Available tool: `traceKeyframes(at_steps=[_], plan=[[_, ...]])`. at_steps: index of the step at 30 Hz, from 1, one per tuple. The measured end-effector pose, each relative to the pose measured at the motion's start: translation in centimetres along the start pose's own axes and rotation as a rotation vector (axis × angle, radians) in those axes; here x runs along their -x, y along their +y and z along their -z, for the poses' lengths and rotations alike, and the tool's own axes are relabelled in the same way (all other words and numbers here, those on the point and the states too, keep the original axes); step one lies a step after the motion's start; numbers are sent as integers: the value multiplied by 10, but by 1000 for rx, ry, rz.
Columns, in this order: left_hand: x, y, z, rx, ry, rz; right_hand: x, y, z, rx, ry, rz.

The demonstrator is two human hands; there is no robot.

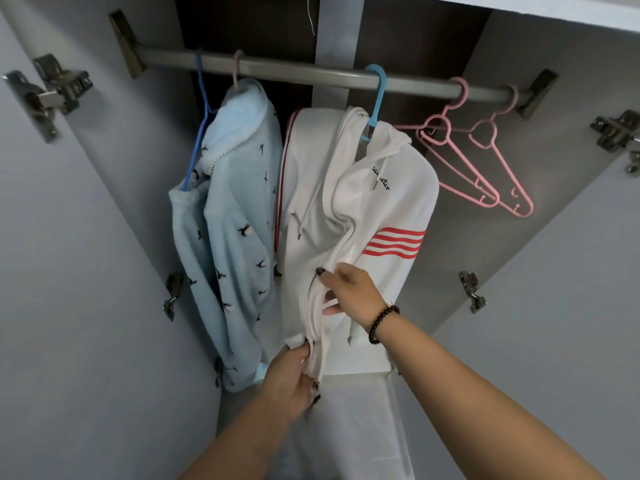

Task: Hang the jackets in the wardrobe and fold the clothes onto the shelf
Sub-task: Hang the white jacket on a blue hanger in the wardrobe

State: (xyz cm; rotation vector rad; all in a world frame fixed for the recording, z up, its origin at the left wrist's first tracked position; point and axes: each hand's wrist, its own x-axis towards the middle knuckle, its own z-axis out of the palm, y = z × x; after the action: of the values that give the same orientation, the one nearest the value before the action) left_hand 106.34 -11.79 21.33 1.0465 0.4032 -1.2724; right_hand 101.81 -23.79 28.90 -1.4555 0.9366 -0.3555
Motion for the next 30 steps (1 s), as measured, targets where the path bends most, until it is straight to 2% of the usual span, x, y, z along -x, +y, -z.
traceKeyframes(at_steps=[2,5,9,11,13,17,24,30], plan=[[6,6,-2,68,-60,67,11,7,0,-102,12,-22],[9,16,-4,302,-161,191,35,31,-3,-151,182,-39],[11,16,-9,372,-196,129,67,60,-11,-75,281,-254],[13,14,-11,241,-153,60,75,63,-9,-105,239,-392],[11,12,-12,-35,-66,-52,81,62,-8,-153,140,-503],[13,7,-12,-528,-62,-245,83,59,-11,-289,81,-569],[20,-1,-20,-769,-25,-365,86,56,-9,-533,-43,-640],[11,-10,-19,-851,68,-497,96,56,-4,-651,-30,-515]])
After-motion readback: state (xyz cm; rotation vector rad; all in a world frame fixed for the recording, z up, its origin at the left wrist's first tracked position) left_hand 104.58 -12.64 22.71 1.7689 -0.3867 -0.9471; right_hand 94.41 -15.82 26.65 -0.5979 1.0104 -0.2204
